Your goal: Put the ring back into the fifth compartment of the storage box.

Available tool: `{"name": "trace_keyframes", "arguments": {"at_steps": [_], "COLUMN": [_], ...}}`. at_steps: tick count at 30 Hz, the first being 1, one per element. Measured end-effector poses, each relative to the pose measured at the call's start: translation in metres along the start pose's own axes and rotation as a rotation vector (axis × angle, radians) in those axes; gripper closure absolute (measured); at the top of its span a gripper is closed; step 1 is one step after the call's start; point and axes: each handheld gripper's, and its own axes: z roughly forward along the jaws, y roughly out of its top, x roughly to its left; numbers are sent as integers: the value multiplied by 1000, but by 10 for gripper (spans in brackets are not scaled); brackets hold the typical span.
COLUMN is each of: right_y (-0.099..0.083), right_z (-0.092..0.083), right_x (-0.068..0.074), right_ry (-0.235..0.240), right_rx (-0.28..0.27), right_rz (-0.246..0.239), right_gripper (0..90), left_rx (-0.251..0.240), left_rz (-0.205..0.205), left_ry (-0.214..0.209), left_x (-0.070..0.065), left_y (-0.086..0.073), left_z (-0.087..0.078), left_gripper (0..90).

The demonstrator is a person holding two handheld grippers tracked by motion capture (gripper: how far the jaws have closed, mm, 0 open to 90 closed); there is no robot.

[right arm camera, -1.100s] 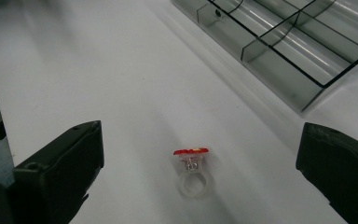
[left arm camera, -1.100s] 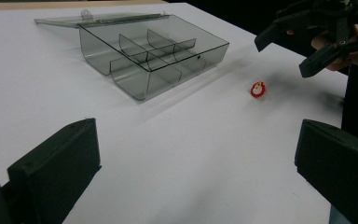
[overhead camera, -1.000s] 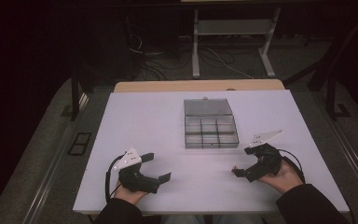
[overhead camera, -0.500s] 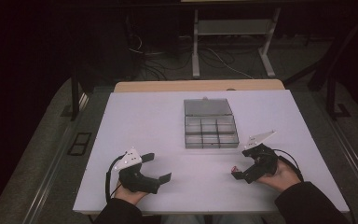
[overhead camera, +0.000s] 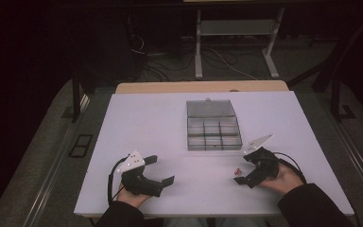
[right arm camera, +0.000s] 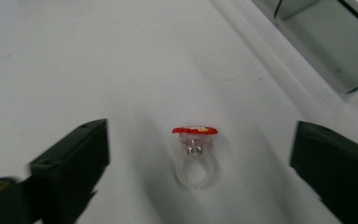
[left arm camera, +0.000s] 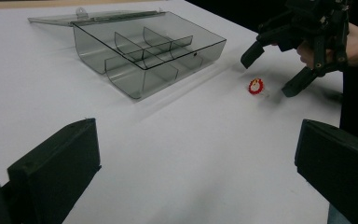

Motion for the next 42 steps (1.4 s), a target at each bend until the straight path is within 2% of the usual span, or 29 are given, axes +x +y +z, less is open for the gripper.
{"name": "trace_keyframes", "arguments": {"at_steps": [3,5,14,22,32,42], "right_y": [0,0,0,0,0,1], "right_z": [1,0,1,1,2,2], "right_x": [0,-1,-2,-2,-2,1], "right_ry": [-9,-16,-12,-26,-33,-23], "right_rx": [6,4,2,-6,-7,-5], "right_rz": [1,-6,-19,-25,-27,-42], "right_gripper": [72,146,282,363,510,614], "left_rx": [1,2,4,2,1,0], "left_rz": [1,0,-1,-1,4,3], "left_ry": [-1,-1,0,0,3,0], "left_x": [0,0,1,1,1,1], "left_y": [0,0,0,0,0,0], "left_z": [0,0,0,0,0,0], "left_gripper": [0,0,0,0,0,0]}}
